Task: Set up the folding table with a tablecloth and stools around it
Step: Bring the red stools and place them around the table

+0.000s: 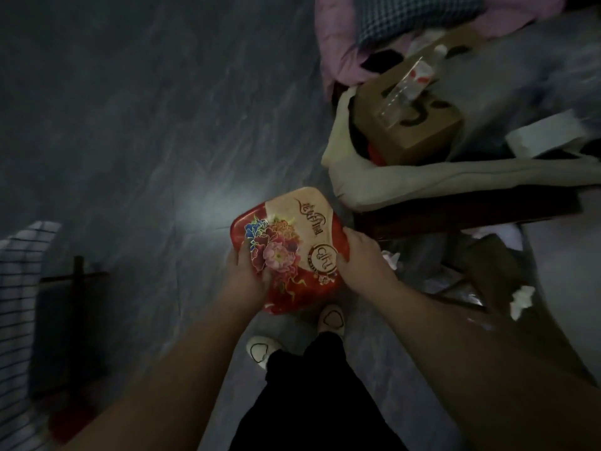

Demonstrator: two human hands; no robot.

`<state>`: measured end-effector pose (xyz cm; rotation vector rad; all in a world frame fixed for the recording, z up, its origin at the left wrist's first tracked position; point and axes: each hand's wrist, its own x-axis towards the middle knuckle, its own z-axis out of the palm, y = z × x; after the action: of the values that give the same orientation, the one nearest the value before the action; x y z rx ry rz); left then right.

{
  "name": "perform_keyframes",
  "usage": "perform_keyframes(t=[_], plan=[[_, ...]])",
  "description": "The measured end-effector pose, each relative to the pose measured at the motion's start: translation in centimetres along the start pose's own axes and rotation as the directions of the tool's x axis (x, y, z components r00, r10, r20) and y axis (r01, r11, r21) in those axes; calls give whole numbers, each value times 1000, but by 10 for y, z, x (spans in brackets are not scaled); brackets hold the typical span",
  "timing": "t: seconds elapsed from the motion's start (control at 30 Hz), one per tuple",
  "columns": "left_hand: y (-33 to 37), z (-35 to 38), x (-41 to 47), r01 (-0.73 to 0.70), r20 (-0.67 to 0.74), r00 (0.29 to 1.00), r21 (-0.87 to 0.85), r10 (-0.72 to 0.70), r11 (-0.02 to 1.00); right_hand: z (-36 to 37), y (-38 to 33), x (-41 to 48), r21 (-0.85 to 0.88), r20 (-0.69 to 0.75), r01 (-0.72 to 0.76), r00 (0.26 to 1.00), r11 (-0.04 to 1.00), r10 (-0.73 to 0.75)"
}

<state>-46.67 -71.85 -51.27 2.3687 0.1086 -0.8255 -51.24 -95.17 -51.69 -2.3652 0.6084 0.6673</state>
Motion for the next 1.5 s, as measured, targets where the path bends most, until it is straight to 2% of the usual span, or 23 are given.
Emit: perform_keyframes(t=[0.07, 0.13, 0.23, 0.37, 0.47, 0.57, 0.7, 0.93, 1.1, 1.27, 1.37, 1.5], plan=[[-53, 41, 53, 72, -25, 997, -133, -76, 989, 26, 14, 40, 12, 3, -4, 1000, 1000, 4], [-90, 71, 84, 150, -65, 984, -188, -164, 971, 50, 26, 75, 19, -22, -16, 1000, 1000, 16], [-85, 81, 91, 201, -99, 970, -203, -224, 958, 77, 37, 113, 68, -51, -60, 997, 996, 63], [-88, 96, 98, 196, -135, 963, -244, -234, 950, 96, 50, 136, 190, -11, -137, 990, 972, 141], [-89, 98, 96, 217, -136, 957, -245, -255, 945, 97, 50, 137, 265, 9, -156, 987, 951, 160], [-90, 84, 88, 188, -134, 964, -275, -231, 943, 94, 37, 125, 260, 8, -139, 990, 956, 142], [-101, 39, 69, 148, -154, 967, -314, -204, 938, 86, -9, 102, 213, -37, -88, 994, 973, 99], [-110, -74, -8, 130, -294, 923, -373, -250, 919, 42, -140, 32, 25, -116, 158, 981, 987, -154], [-95, -189, -103, 123, -415, 872, -325, -259, 938, -15, -252, -59, -47, -86, 375, 922, 926, -378], [-80, -299, -205, 90, -528, 817, -278, -231, 956, -71, -353, -166, -198, -72, 471, 867, 859, -492], [-74, -345, -261, 80, -592, 779, -235, -208, 969, -94, -395, -223, -235, -83, 530, 825, 815, -560], [-75, -378, -322, 135, -672, 706, -186, -226, 973, -105, -432, -275, -271, -85, 596, 767, 756, -636]])
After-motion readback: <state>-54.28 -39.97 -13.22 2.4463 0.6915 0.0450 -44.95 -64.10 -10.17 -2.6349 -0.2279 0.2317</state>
